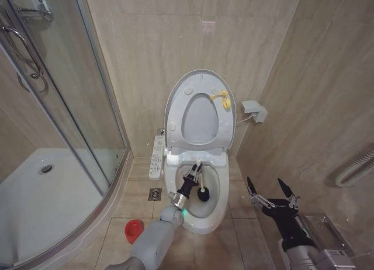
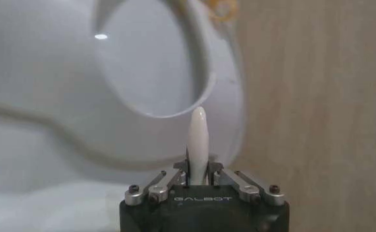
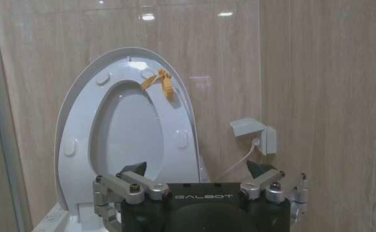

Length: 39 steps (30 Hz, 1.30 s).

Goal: Open the toilet lid, clean the toilet bowl with a toilet brush, close the toilet lid, and flush.

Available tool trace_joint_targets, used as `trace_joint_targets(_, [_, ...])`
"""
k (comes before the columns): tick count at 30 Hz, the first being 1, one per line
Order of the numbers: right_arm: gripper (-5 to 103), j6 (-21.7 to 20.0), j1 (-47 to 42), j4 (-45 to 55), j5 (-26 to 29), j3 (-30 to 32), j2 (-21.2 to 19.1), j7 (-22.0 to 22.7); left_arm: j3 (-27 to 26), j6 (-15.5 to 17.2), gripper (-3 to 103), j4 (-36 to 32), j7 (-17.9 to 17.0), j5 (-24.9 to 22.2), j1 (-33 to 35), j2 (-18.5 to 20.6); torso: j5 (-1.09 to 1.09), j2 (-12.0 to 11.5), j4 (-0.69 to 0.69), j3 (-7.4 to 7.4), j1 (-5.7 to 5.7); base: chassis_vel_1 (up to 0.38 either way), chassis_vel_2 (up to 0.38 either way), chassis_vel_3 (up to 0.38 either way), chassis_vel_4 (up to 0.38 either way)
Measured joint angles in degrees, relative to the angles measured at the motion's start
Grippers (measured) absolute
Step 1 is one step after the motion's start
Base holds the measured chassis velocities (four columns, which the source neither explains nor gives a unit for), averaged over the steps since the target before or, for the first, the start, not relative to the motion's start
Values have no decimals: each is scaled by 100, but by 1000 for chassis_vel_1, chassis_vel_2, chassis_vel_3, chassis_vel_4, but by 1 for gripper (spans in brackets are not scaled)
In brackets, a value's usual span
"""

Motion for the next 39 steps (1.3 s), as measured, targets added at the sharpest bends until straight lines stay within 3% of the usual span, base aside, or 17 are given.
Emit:
trace_joint_targets(4, [100, 0, 0, 0, 0, 0, 0, 0, 255, 0, 19, -192, -69, 219, -87, 2, 1, 0, 0, 1, 0, 0, 0, 0, 0])
trace_joint_targets(7, [100, 0, 0, 0, 0, 0, 0, 0, 555, 101, 19, -529, -203, 85, -76, 125, -4, 0, -4, 1, 0, 0, 0, 0, 0])
trace_joint_targets(14, [100, 0, 0, 0, 0, 0, 0, 1, 985, 474, 19, -1728, -667, -357, 207, 1191, 0, 0, 3, 1, 0, 0, 0, 0, 0])
trace_joint_targets(20, [100, 0, 0, 0, 0, 0, 0, 0, 634, 602, 19, -2691, -742, -393, 672, 1859, -2, 0, 1, 0, 0, 0, 0, 0, 0])
trace_joint_targets(24, [100, 0, 0, 0, 0, 0, 0, 1, 325, 624, 19, -3296, -539, -367, 1043, 2261, -1, 0, 0, 0, 0, 0, 0, 0, 0])
trace_joint_targets(29, [100, 0, 0, 0, 0, 0, 0, 1, -21, 625, 19, -3825, -309, -239, 1425, 2577, -2, 0, 0, 0, 0, 0, 0, 0, 0])
trace_joint_targets(39, [100, 0, 0, 0, 0, 0, 0, 0, -544, 732, 19, -4772, -285, -417, 2141, 3368, -1, 0, 1, 0, 0, 0, 0, 0, 0])
